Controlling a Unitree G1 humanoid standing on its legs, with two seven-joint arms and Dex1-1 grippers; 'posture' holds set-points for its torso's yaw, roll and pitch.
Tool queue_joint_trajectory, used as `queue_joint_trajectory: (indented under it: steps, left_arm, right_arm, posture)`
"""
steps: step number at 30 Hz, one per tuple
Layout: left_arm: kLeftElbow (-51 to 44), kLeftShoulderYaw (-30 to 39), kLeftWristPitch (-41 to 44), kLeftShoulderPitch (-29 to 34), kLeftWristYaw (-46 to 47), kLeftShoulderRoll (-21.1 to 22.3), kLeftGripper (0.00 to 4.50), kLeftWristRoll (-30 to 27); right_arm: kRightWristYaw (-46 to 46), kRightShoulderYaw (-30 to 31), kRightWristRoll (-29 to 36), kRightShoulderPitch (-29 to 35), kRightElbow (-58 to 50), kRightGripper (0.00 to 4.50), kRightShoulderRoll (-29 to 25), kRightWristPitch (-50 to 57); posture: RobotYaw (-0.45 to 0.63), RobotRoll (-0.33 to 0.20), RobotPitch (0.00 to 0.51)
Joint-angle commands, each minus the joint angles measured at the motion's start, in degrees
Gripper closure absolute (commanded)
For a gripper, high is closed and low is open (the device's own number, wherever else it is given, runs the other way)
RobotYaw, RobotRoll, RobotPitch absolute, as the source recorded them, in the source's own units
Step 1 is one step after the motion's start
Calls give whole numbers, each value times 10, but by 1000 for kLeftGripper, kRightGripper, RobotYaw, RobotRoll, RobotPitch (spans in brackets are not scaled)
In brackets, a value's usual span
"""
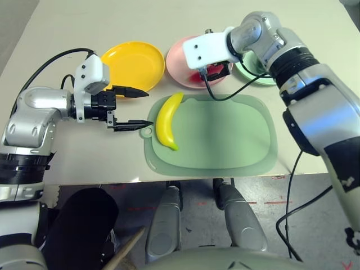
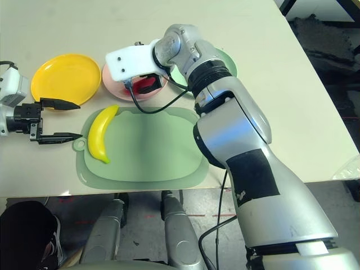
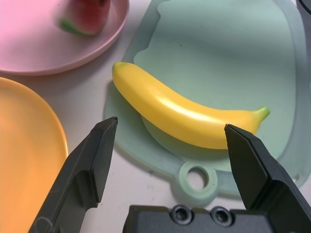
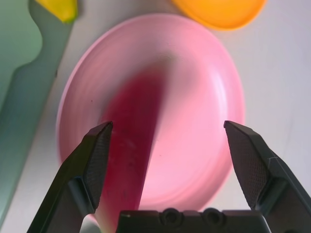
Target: Place the fruits into color-matched plates.
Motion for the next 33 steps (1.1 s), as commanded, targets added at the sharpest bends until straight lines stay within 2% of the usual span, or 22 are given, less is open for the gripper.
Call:
queue_joint_trajectory:
  steps: [1,5,8,11,14,17,20,24,28,33]
  left_arm:
    - [1,9,-7,11,-17,16,0,4]
    - [5,14,-18,16,-30,24,0,3]
    - [15,9,-35,9,-43,26,0,9]
    - [38,1,-63,-13,-64,23,0,18]
    - [59,-9,-99,-33,-99,23,0,25]
    - [80,-27,-149,-53,-120,36,0,29]
    - [112,-57,-215,-83,-121,51,0,32]
    - [180,-124,-337,-153,-121,58,0,45]
    - [263,-205,-475,-243,-121,44,0,67]
    - [376,-291,-625,-345,-121,-12,0,75]
  right_arm:
    - [99,-56,67,0,-51,44,-24,17]
    - [232,-121,173,67,-205,44,-81,176]
    - [266,-158,267,146,-399,44,-120,395]
    - [240,-211,383,238,-582,44,-145,638]
    - [209,-245,453,365,-715,44,-168,734]
    - [141,-294,516,487,-817,44,-154,789]
    - [83,-321,537,584,-884,44,-129,760]
    - [39,-308,487,679,-899,44,-114,620]
    - [11,-292,433,727,-861,44,-107,479]
    - [-9,-283,393,766,-805,44,-93,325]
  posture:
    - [-17,0,376]
    - [-28,0,384]
    - [-31,0,387]
    - [-21,0,396]
    - [2,0,391]
    - [22,0,388]
    - [30,0,386]
    - [32,0,378]
    - [30,0,373]
    - [25,0,379]
